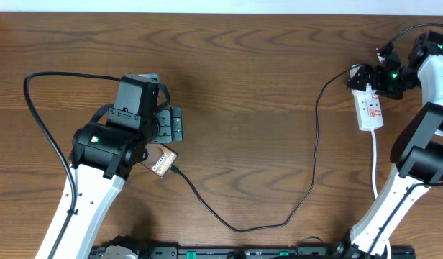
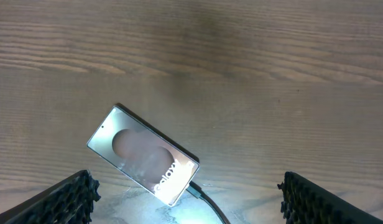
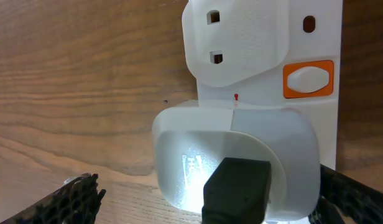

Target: Plug charger to phone and switch on socket

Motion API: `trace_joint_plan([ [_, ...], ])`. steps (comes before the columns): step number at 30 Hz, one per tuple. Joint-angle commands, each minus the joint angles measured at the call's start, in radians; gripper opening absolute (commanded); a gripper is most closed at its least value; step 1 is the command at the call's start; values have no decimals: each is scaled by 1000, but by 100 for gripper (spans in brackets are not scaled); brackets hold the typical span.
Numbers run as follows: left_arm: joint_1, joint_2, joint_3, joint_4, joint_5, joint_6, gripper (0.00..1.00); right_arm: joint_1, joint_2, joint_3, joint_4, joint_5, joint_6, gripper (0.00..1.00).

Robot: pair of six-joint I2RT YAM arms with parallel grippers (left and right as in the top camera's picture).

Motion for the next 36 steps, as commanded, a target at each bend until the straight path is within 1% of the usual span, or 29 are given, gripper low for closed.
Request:
trace_joint_plan([
  [1, -2, 3, 12, -4, -20, 13, 93, 22, 53, -19, -51, -40, 51, 99],
  [9, -2, 3, 12, -4, -20, 13, 93, 21, 53, 9, -69, -35, 55, 99],
  [13, -2, 3, 12, -4, -20, 13, 93, 23, 53, 8, -79, 31, 77, 99],
  [21, -2, 3, 12, -4, -20, 13, 93, 22, 53, 9, -97, 85, 104, 99],
  [30, -2, 3, 12, -4, -20, 13, 93, 23, 53, 15, -87, 79, 96, 99],
  [33, -2, 3, 12, -3, -20, 13, 93, 24, 53, 15, -73, 7, 31, 99],
  [36, -2, 3, 12, -4, -20, 13, 93, 24, 53, 15, -63, -26, 12, 99],
])
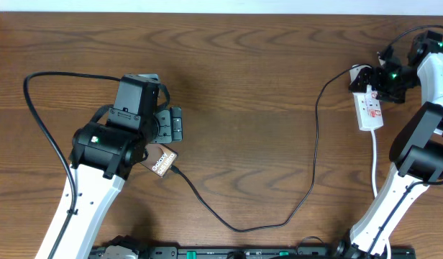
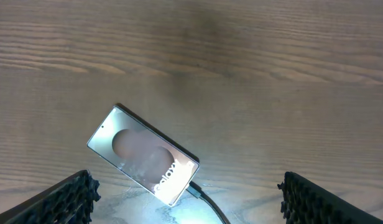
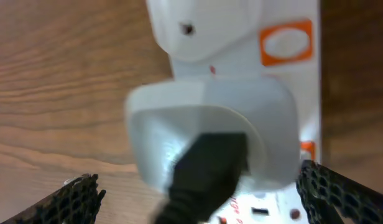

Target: Plug charger to phone and switch on socket

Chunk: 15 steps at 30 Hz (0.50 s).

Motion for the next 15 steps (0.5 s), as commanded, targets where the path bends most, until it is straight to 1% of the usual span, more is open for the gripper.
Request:
trace_joint_plan([
  [1, -2, 3, 12, -3, -20, 13, 93, 19, 39, -22, -3, -93, -38, 99],
  [10, -2, 3, 12, -4, -20, 13, 93, 37, 39, -23, -5, -94, -38, 99],
  [15, -2, 3, 12, -4, -20, 13, 93, 40, 39, -23, -5, -138, -42, 99],
])
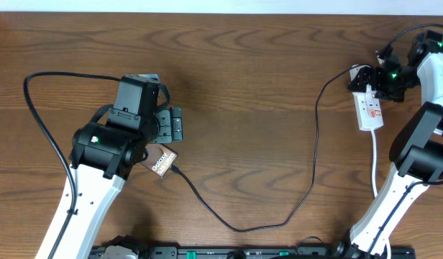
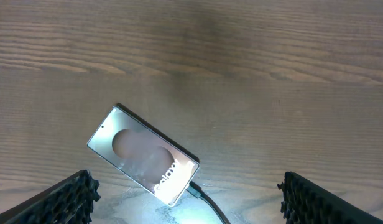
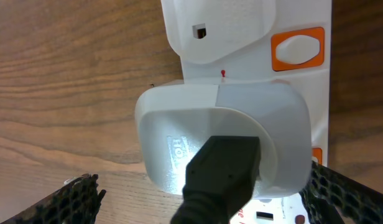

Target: Plug charger to phone and switch on socket

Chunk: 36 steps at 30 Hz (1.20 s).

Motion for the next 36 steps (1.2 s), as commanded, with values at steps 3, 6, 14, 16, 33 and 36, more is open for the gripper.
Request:
trace_joint_plan([
  [3, -2, 3, 12, -3, -20, 13, 93, 38, 38, -22, -9, -130, -17, 99],
  [6, -2, 3, 12, -4, -20, 13, 93, 38, 38, -22, -12, -144, -17, 99],
  [14, -2, 3, 12, -4, -20, 13, 93, 39, 38, -23, -16, -161, -16, 99],
  [16, -2, 3, 12, -4, -20, 13, 93, 42, 38, -23, -16, -161, -17, 99],
  [33, -2, 3, 12, -4, -20, 13, 93, -14, -41, 90, -120, -39, 73, 99],
  [36, -2, 3, 12, -4, -20, 13, 93, -19, -112, 90, -121, -32, 106, 99],
])
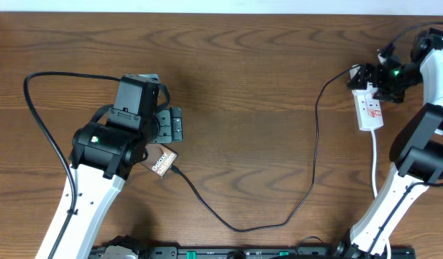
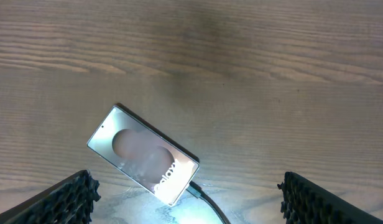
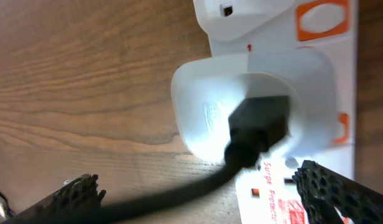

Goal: Plug charger to phone and switch on socket
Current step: 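Lift the right gripper up off the power strip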

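The phone (image 2: 142,155) lies face up on the wood, showing "Galaxy" lettering, with the black cable (image 2: 206,201) plugged into its lower end. My left gripper (image 2: 188,211) hovers open just above it, touching nothing. In the overhead view the phone (image 1: 162,160) peeks out beside the left arm. The white charger (image 3: 253,102) sits in the white power strip (image 3: 316,186), next to an orange switch (image 3: 324,15). My right gripper (image 3: 204,202) is open over the strip's labelled part and holds nothing. The strip (image 1: 369,108) lies at the far right.
The black cable (image 1: 279,216) loops across the middle of the table from phone to charger. Another black lead (image 1: 42,108) arcs round the left arm. The strip's white lead (image 1: 375,162) runs down past the right arm's base (image 1: 416,158).
The right wrist view has shifted: the charger now sits higher and to the right, the cable trails left, and the strip's printed label shows. The left arm and phone have not moved.
The phone lay with the cable plugged in and the left gripper open above it at every moment. The right gripper stayed open over the charger on the strip, its view blurred 1.7 s ago and shifting a little each time, and now shows more of the strip's lower part.
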Motion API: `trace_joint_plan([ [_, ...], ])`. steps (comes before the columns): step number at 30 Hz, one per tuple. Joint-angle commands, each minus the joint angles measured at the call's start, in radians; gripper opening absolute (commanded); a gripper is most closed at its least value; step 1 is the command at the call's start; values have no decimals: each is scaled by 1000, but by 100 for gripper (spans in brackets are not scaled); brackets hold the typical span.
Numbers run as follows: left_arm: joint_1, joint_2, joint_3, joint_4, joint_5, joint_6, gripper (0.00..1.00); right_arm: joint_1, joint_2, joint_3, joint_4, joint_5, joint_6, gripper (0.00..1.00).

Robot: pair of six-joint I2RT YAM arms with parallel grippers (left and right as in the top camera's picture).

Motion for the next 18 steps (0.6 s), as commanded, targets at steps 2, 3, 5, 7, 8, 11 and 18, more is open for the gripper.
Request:
trace_joint_plan([
  [2, -2, 3, 12, -4, -20, 13, 93, -13, -148, 28, -15, 68, 85, 99],
  [3, -2, 3, 12, -4, -20, 13, 93, -11, -174, 28, -27, 118, 107, 99],
  [5, -2, 3, 12, -4, -20, 13, 93, -6, -221, 28, -60, 208, 137, 99],
  [7, -2, 3, 12, -4, -20, 13, 92, 1, -272, 28, -101, 272, 166, 99],
  [8, -2, 3, 12, -4, -20, 13, 93, 4, -295, 28, -118, 284, 176, 99],
  [11, -2, 3, 12, -4, -20, 13, 93, 15, -372, 28, -169, 287, 191, 99],
  [18, -2, 3, 12, -3, -20, 13, 93, 21, -518, 28, -295, 253, 271, 99],
])
